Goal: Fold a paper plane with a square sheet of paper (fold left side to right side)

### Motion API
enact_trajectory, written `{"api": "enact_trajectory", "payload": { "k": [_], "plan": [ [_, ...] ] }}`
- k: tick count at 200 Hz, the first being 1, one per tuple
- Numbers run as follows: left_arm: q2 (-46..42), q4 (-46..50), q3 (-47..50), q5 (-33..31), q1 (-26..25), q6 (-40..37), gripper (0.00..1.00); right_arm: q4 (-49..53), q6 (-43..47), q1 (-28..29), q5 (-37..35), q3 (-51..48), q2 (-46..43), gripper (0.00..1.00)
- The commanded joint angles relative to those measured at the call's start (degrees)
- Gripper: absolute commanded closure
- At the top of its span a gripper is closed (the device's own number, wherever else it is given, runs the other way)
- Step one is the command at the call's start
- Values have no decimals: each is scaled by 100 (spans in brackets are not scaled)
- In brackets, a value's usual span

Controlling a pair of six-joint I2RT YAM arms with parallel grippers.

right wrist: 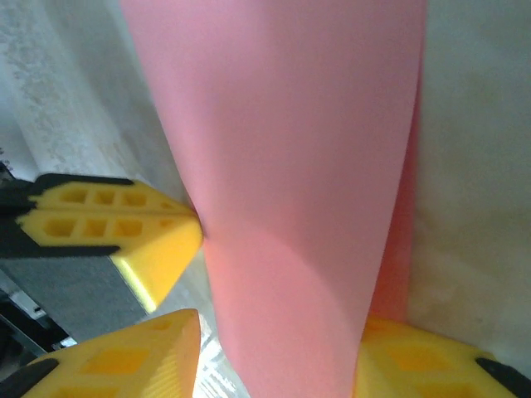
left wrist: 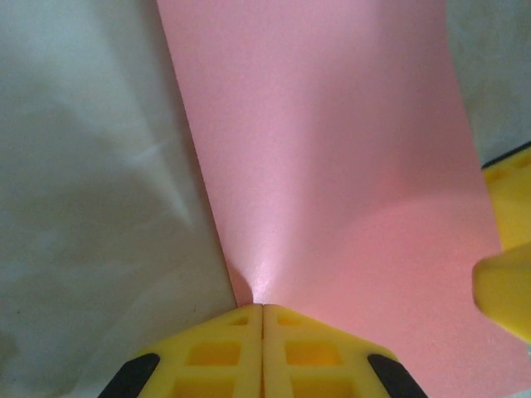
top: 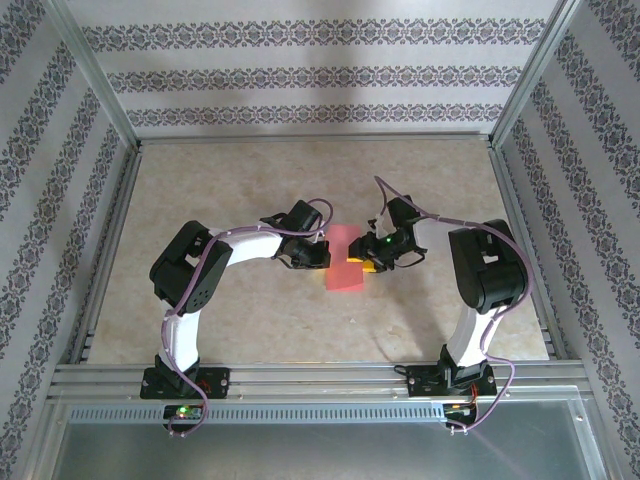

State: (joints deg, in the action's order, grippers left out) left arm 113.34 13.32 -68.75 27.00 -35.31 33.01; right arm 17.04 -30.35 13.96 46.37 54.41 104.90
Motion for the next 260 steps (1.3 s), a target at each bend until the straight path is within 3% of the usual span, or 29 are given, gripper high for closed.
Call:
{"api": "enact_trajectory", "payload": {
  "k": [1,67,103,129,171,214,260],
  "plan": [
    [206,348,-16,-76,-108,-76,92,-226,-70,-90,-12,204,107,54],
    [175,285,-16,-132,-108,-137,92,-298,-28,-230,-146,455,336,66],
    [139,229,-88,-174,-108,-155,91,-230,44,-283,-251,490,344,85],
    [-7,124,-102,-212,-115,-207,79,-227,30,-293,-216,466,263,100],
    [-838,-529,454,-508,-170,-409,61,-39,-123,-305,-207,388,-18,100],
    [-1745,-621,993,-1363,-925,-1223,45,311,-262,-307,-122,500,21,100],
    [-1348,104,397,-2556,-2190,-2070,34,484,-217,-308,-163,553,74,100]
  ]
}}
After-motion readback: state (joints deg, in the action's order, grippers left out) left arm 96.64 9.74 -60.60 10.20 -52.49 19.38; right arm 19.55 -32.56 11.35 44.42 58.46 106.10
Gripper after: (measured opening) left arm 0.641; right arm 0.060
